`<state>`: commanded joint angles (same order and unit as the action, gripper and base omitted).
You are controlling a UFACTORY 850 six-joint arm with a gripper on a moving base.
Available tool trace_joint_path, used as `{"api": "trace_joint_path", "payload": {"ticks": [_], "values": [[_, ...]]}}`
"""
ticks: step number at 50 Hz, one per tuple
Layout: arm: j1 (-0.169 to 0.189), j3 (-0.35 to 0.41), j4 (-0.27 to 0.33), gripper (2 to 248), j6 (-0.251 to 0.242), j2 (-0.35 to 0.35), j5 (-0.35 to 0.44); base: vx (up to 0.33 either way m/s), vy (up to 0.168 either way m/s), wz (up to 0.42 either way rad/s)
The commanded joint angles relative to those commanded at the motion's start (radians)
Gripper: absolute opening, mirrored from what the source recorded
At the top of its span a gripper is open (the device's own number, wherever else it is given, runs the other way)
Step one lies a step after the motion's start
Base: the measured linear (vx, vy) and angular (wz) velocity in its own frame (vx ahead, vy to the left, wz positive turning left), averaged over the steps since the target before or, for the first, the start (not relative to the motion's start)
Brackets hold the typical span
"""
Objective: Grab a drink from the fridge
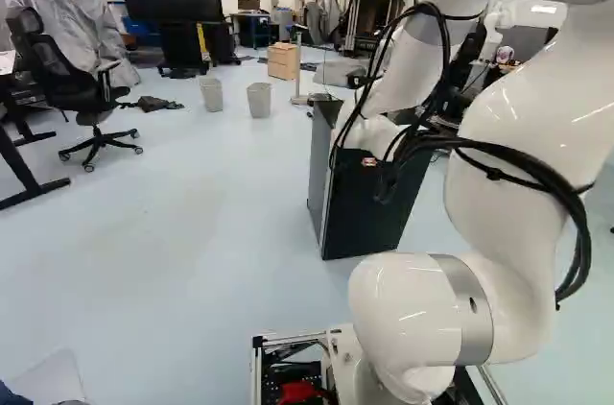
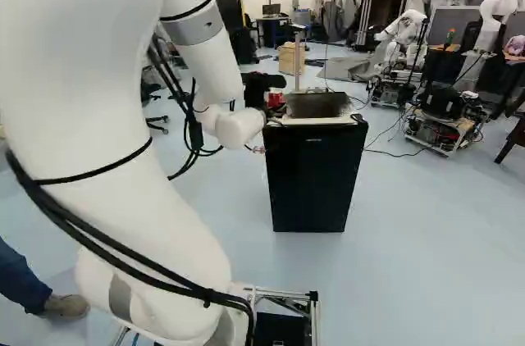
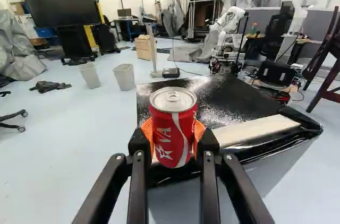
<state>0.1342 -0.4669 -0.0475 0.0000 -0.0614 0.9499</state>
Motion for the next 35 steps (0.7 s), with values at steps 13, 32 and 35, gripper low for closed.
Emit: {"api": "trace_joint_path", "payload": {"ticks": [13,32,35], "values": [[-0.039,0.110,0.014,94,0.000,0.099,-0.022,0.000,0.000,0.000],[-0.084,0.239,0.030,94,0.000,0.214,-0.049,0.000,0.000,0.000],[-0.090,0.255,0.032,94,0.000,0.229,-0.052,0.000,0.000,0.000]]}}
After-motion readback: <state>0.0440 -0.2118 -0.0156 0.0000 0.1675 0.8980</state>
